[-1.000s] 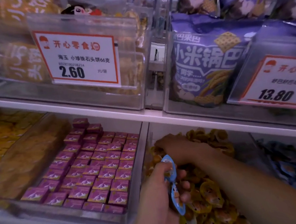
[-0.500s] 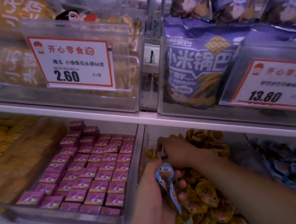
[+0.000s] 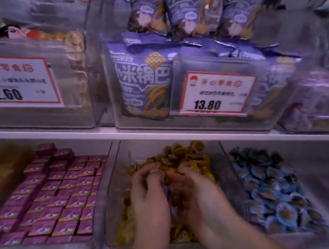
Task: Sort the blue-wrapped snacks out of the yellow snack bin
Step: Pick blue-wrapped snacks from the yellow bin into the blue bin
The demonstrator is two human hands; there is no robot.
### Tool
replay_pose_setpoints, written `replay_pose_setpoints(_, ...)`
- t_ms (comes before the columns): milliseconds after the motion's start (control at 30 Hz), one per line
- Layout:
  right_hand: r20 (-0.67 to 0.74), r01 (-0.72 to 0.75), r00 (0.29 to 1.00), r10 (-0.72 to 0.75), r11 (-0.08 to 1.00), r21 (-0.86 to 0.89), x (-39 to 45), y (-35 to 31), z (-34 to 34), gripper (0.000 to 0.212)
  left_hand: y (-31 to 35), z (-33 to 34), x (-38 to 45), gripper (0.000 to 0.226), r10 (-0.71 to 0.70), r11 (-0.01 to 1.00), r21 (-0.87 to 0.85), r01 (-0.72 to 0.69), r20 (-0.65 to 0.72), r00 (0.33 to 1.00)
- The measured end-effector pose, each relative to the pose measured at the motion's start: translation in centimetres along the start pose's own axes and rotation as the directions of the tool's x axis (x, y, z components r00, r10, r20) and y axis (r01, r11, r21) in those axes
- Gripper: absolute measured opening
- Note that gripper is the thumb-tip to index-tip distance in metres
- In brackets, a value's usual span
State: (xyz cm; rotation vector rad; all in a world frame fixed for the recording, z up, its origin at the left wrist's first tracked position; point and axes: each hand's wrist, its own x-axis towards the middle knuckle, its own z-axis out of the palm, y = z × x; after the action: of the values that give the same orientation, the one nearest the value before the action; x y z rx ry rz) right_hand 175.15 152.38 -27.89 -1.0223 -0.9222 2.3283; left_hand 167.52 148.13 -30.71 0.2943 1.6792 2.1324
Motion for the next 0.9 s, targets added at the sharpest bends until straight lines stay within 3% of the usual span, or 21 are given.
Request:
replay_pose_setpoints(67,0.024,0.063,0.998,-0.062,0.997,-0.051,-0.5,-0.3,-0.5,0.041,-0.6,1.0,-1.7,0.014,0.151,0.974,0.148,-0.173,0.149,0.977)
replay_pose_setpoints(133,0.052,0.148,0.989,-0.140,0.970,-0.194,-1.2,-0.3,-1.2,0.031,-0.7,2.0,-2.9,0.034,0.137,0.966,0.173,-0.192,0.287,0.948)
replay_pose_setpoints(233,0.032,0.233,0.972,-0.234,0.928,-0.289,-1.8,0.2,-1.8,0.025,-0.9,2.4,-4.1,0.065,0.164,0.962,0.148,-0.232,0.369,0.915)
replay_pose_setpoints(367,-0.006,0.317,0.942,-0.336,0.894,-0.317,-2.7,-0.7,-2.8,0.021,0.1,3.8,-3.8,0.054,0.250,0.917,0.154,-0.367,0.495,0.832)
replay_pose_setpoints(433,0.011,0.394,0.908,-0.419,0.843,-0.367,-3.3,-1.7,-4.0,0.021,0.7,4.8,-2.8,0.039,0.149,0.923,0.215,-0.318,0.563,0.813)
replay_pose_setpoints(467,0.024,0.434,0.888,-0.459,0.819,-0.375,-3.5,-2.4,-4.7,0.022,1.1,4.5,-2.5,0.037,0.138,0.900,0.246,-0.359,0.622,0.771)
replay_pose_setpoints(533,-0.007,0.500,0.849,-0.528,0.808,-0.311,-4.0,-4.4,-6.6,0.019,1.6,2.9,-3.0,0.039,0.342,0.722,0.242,-0.648,0.689,0.639)
replay_pose_setpoints(567,-0.043,0.515,0.840,-0.541,0.819,-0.254,-3.9,-5.7,-7.8,0.016,1.7,1.8,-3.0,0.042,0.421,0.650,0.227,-0.726,0.687,0.592)
replay_pose_setpoints(667,-0.182,0.466,0.831,-0.526,0.836,-0.289,-2.5,-10.1,-11.1,0.008,2.1,-0.4,-1.3,0.029,0.413,0.621,0.325,-0.713,0.638,0.650)
replay_pose_setpoints(767,-0.289,0.331,0.835,-0.468,0.847,-0.415,0.4,-13.1,-12.9,0.013,2.8,-1.3,0.1,0.023,0.368,0.488,0.472,-0.734,0.651,0.664)
replay_pose_setpoints(833,-0.317,0.126,0.826,-0.467,0.700,-0.703,1.8,-14.3,-13.7,0.029,3.1,-2.4,0.3,0.026,0.412,0.288,0.502,-0.816,0.704,0.579)
replay_pose_setpoints(900,-0.230,-0.013,0.746,-0.625,0.332,-0.943,1.9,-14.4,-13.7,0.038,3.7,-3.8,0.9,0.024,0.485,0.135,0.498,-0.856,0.721,0.496)
